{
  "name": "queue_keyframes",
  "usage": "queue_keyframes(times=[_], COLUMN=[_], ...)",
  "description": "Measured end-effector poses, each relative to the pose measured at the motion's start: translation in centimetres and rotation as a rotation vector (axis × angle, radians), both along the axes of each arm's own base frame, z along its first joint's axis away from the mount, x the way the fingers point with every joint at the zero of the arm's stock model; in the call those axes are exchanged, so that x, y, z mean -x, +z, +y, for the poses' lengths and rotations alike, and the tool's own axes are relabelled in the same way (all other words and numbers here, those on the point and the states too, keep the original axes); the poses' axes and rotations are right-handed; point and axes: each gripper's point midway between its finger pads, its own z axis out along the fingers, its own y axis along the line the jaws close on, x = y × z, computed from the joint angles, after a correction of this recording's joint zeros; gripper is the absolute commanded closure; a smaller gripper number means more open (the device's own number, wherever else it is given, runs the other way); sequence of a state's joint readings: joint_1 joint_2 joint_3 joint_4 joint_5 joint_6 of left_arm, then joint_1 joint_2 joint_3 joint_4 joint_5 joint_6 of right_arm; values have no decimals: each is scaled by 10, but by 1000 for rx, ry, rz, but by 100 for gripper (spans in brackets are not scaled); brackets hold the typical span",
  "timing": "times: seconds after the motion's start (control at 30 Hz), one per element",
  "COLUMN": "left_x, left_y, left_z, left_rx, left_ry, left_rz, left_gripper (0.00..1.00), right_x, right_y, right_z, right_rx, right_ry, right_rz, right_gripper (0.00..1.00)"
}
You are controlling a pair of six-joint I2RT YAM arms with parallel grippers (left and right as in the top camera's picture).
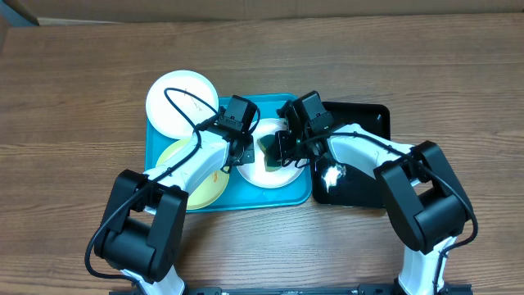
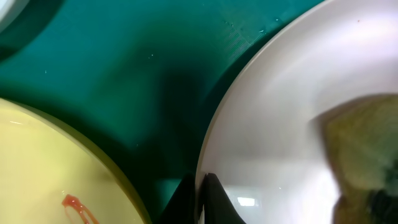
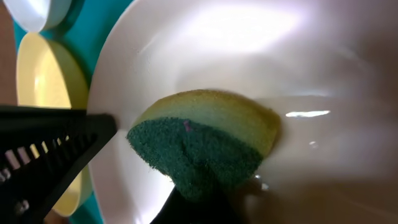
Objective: Clean dirty plates on tray and stack at the side
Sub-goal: 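Scrub the white plate surface with the sponge in the right gripper, then return the sponge with the right gripper over the black tray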
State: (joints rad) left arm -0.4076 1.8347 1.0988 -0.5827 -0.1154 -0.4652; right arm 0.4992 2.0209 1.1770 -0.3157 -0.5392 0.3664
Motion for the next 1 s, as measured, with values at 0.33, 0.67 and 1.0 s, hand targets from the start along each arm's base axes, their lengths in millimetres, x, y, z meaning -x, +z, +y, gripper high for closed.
queue_keyframes(times=[0.33,0.67,1.0], left_x=[0,0,1], left_y=[0,0,0], left_z=[-1,-1,-1], left_rx=[5,6,5], left_ry=[-2,-2,-2], left_rz=[2,2,4], left_gripper=[96,96,96], right_x=[-12,-19,17], right_y=[42,113,36], right_z=[-25,-123,-208], right_rx=[-76,46,465], right_ry=[-22,-236,-375], right_rz=[79,60,166], right_gripper=[96,96,96])
